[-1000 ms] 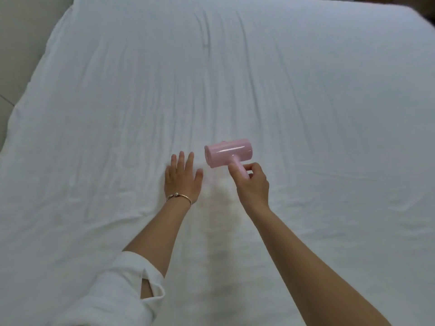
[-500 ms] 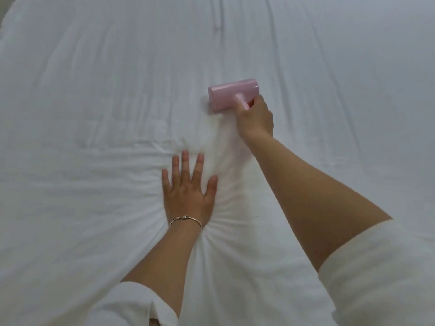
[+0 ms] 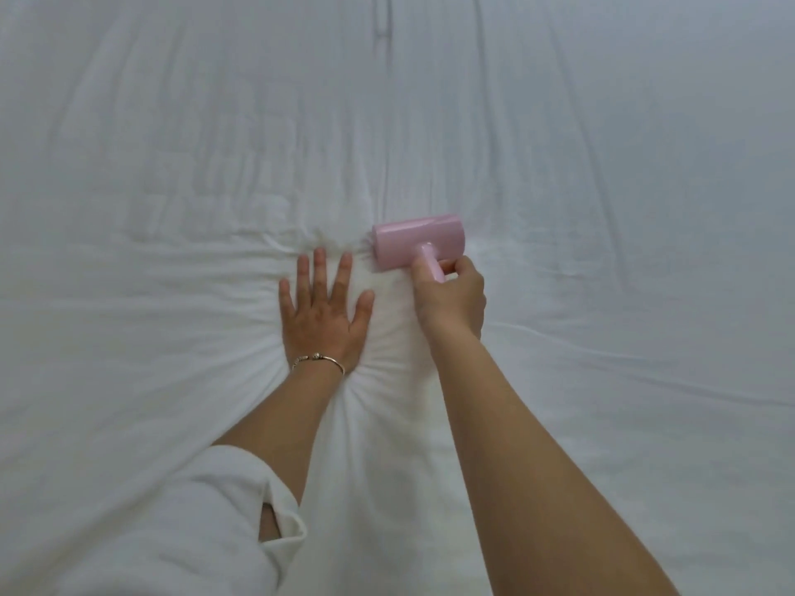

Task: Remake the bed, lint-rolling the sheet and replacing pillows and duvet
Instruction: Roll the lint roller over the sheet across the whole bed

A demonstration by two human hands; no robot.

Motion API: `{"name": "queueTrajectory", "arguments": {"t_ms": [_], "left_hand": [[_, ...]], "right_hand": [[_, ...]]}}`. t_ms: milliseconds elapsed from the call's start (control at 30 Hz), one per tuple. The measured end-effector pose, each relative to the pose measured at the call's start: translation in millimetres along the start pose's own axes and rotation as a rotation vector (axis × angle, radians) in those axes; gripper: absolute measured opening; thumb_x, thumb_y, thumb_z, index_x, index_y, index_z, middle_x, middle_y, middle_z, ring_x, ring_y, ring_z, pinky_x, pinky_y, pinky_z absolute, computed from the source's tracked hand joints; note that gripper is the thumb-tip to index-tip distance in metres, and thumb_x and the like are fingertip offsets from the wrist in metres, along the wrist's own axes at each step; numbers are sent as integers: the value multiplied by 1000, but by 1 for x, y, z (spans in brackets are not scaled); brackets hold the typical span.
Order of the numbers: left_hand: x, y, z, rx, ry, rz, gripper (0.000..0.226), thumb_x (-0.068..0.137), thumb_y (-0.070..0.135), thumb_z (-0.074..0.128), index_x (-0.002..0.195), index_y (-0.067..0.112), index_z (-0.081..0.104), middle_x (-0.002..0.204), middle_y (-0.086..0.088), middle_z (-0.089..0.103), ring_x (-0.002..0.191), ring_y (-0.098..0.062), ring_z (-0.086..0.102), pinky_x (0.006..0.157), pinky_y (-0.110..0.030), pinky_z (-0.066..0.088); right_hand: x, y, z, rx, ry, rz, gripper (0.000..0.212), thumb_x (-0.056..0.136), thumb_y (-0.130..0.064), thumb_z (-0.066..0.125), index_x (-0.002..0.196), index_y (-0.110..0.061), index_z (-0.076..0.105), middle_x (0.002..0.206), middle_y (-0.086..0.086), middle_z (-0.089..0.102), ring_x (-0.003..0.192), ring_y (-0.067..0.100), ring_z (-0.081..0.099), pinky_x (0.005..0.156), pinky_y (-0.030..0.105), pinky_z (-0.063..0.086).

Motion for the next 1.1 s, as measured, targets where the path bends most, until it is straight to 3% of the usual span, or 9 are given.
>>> {"name": "queueTrajectory", "arguments": {"t_ms": [133, 267, 433, 567, 733, 933, 1100], "left_hand": [[-1, 0, -8, -41, -112, 1, 62, 97, 60, 10, 151, 37, -9, 161, 5, -15, 147, -15, -18, 118, -44, -12], [-31, 0, -34, -144, -187, 50, 59, 97, 57, 6, 153, 37, -2, 162, 5, -7, 148, -12, -11, 119, -40, -9], [-142, -6, -43, -133, -186, 17, 60, 97, 56, 7, 153, 34, 4, 163, 4, 1, 149, -14, -6, 120, -39, -7], [-244, 1, -30, -129, -187, 32, 75, 86, 60, -1, 153, 32, 12, 162, 1, 6, 149, -18, 1, 118, -39, -4], [-347, 2, -13, -102, -152, 12, 62, 94, 49, 23, 149, 22, 33, 156, -7, 30, 144, -25, 25, 114, -45, 13], [-440, 11, -5, -57, -150, 13, 66, 94, 52, 13, 153, 23, 15, 161, -4, 14, 148, -22, 13, 117, -42, 1], [-504, 20, 1, -48, -137, 48, 65, 95, 51, 20, 152, 20, 23, 159, -6, 23, 146, -25, 22, 116, -44, 7]], "right_hand": [[-51, 51, -24, -23, 3, 70, 31, 85, -55, 56, 87, -25, 52, 84, -7, 64, 81, 21, 64, 73, 36, 52], [-98, 94, -50, 3, -3, 104, 30, 83, -54, 59, 85, -25, 51, 84, -6, 63, 77, 19, 63, 69, 35, 49], [-154, 146, -80, 17, -8, 146, 28, 82, -51, 62, 84, -25, 52, 84, -4, 65, 75, 19, 63, 65, 34, 48], [-204, 189, -105, 18, -4, 167, 27, 82, -53, 62, 83, -28, 52, 84, -5, 65, 75, 18, 64, 68, 35, 50], [-264, 240, -138, 29, -26, 153, 26, 82, -52, 64, 83, -28, 53, 84, -4, 66, 74, 18, 64, 69, 35, 51], [-344, 314, -185, 55, -53, 173, 23, 83, -47, 66, 85, -29, 53, 81, -7, 66, 70, 16, 64, 70, 38, 53], [-410, 376, -223, 71, -78, 179, 21, 85, -46, 66, 87, -29, 54, 81, -3, 67, 69, 18, 63, 65, 39, 53]]}}
Point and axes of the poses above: each hand's wrist, its own x-axis towards the middle knuckle, its own z-axis out of the palm, y = z × x, the point moved 8 cm from there along x, towards the middle knuckle
